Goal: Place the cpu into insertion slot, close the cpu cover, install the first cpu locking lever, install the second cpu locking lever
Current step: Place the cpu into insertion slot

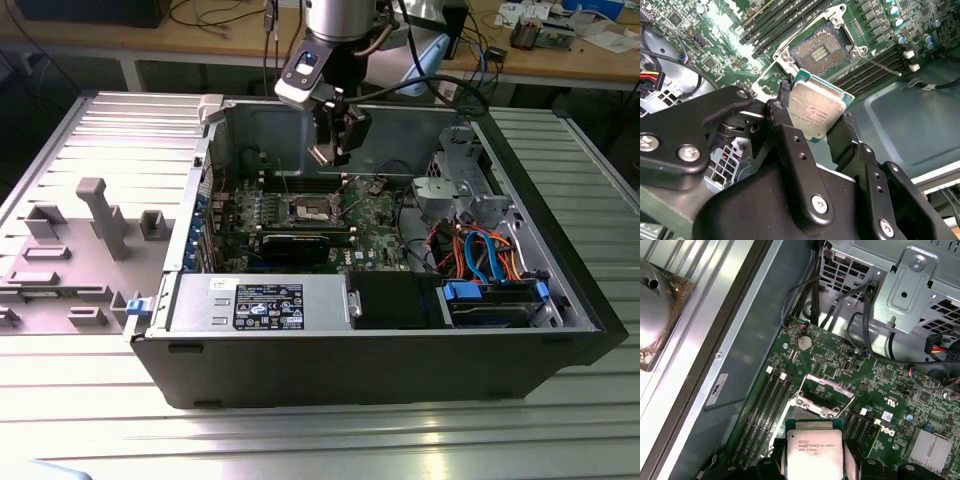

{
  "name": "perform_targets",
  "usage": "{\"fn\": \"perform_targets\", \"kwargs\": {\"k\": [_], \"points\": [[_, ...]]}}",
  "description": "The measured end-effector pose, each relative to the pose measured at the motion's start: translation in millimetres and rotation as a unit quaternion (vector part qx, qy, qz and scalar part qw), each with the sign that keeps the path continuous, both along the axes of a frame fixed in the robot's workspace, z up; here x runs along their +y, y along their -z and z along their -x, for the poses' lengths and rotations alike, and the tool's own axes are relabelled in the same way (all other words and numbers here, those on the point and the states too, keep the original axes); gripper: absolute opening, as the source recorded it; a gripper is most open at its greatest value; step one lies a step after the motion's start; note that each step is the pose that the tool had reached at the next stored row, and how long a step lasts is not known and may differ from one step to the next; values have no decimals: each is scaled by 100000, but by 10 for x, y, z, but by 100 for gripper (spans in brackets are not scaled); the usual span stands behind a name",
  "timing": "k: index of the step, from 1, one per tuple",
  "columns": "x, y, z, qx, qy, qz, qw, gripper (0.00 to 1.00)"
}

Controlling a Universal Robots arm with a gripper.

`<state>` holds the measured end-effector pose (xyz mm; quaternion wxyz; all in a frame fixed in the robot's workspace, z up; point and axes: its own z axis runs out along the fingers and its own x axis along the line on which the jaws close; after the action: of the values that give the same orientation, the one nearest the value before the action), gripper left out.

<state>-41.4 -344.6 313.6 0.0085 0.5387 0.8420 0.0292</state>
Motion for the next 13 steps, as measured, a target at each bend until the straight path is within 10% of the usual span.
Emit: {"fn": "perform_targets", "kwargs": {"k": [13], "points": [[9,262,5,27,2533,150,99968,55]]}}
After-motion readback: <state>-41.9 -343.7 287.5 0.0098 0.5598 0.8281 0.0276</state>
